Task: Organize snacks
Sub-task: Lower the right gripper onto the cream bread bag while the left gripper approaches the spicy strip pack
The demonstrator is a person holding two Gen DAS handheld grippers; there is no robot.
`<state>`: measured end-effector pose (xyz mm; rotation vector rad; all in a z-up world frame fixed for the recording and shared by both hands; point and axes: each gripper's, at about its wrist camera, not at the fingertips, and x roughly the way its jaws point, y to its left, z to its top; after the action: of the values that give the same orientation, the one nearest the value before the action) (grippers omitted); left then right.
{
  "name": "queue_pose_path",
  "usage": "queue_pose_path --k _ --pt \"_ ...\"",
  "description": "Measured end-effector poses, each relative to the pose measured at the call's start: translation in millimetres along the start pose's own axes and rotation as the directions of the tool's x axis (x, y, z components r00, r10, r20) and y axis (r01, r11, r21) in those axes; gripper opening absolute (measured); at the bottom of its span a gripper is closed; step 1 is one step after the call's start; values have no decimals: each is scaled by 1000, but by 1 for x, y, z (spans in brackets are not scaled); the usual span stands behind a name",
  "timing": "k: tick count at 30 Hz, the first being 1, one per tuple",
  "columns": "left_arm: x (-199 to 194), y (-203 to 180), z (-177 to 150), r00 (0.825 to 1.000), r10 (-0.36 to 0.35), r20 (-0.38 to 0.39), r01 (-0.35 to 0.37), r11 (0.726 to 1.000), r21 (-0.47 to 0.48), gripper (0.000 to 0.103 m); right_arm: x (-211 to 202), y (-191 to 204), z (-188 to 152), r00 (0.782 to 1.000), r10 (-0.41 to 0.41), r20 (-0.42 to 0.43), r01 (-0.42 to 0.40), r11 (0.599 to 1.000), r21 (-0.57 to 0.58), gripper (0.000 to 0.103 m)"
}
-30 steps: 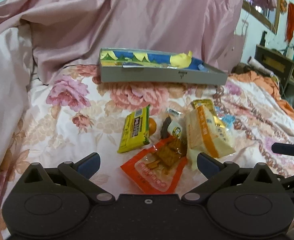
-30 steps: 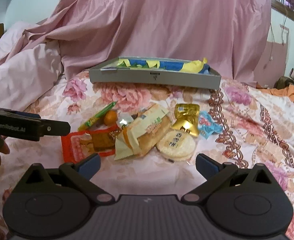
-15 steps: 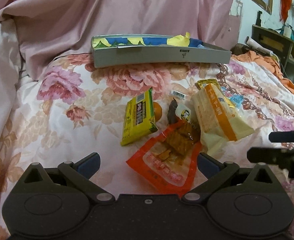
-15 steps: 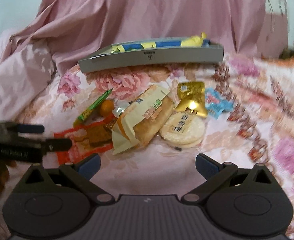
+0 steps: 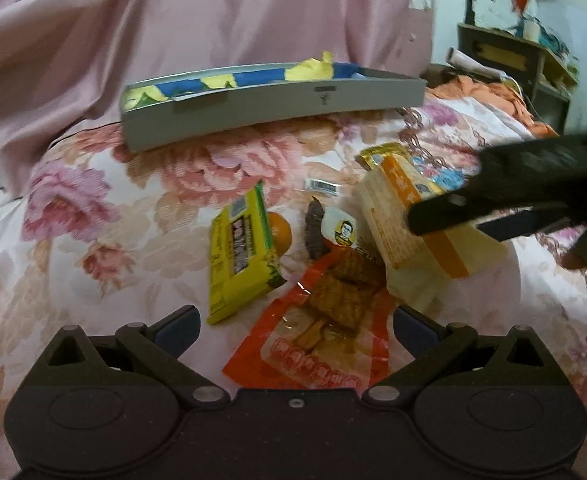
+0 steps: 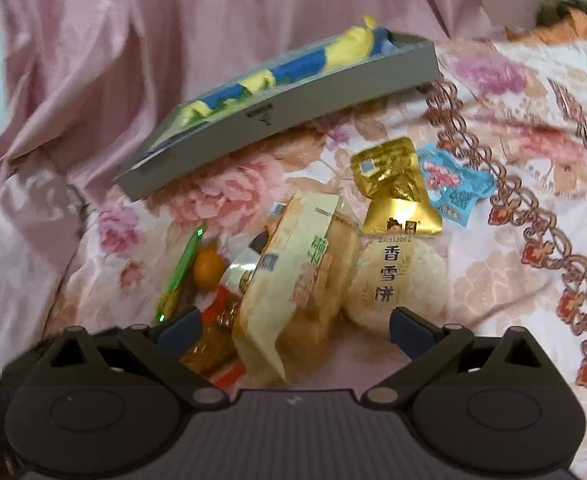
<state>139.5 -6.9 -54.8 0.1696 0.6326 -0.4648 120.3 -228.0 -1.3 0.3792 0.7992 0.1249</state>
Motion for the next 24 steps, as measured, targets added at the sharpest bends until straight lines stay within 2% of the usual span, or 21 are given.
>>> queue_pose_path --k 4,5,6,7,9,15,20,24 --pt "6 -2 -1 1000 -12 -10 12 1000 2 102 20 0 9 999 -16 -44 20 996 91 92" --pt "7 -1 -1 1000 -20 -13 20 1000 3 102 21 1 10 999 -22 -39 26 995 101 86" --pt "7 -2 -1 1000 -24 -16 24 1000 4 102 21 1 11 999 -25 -35 29 994 106 71" --pt "7 -2 -1 999 -30 -19 30 1000 5 102 22 -1 11 999 -14 -36 18 994 109 65" --pt "10 -3 -1 999 -43 -33 44 999 8 102 24 -5 11 999 -7 -51 13 991 132 61" --pt "9 -13 -1 996 -72 -51 75 996 56 102 16 -8 8 999 28 -47 -24 996 82 56" --pt "11 -18 -3 996 -52 -74 58 995 82 101 -7 -8 2 998 39 -44 -42 997 -72 56" --pt "13 -23 -4 996 -48 -80 56 993 106 101 -33 -15 0 999 0 -49 -9 985 -170 56"
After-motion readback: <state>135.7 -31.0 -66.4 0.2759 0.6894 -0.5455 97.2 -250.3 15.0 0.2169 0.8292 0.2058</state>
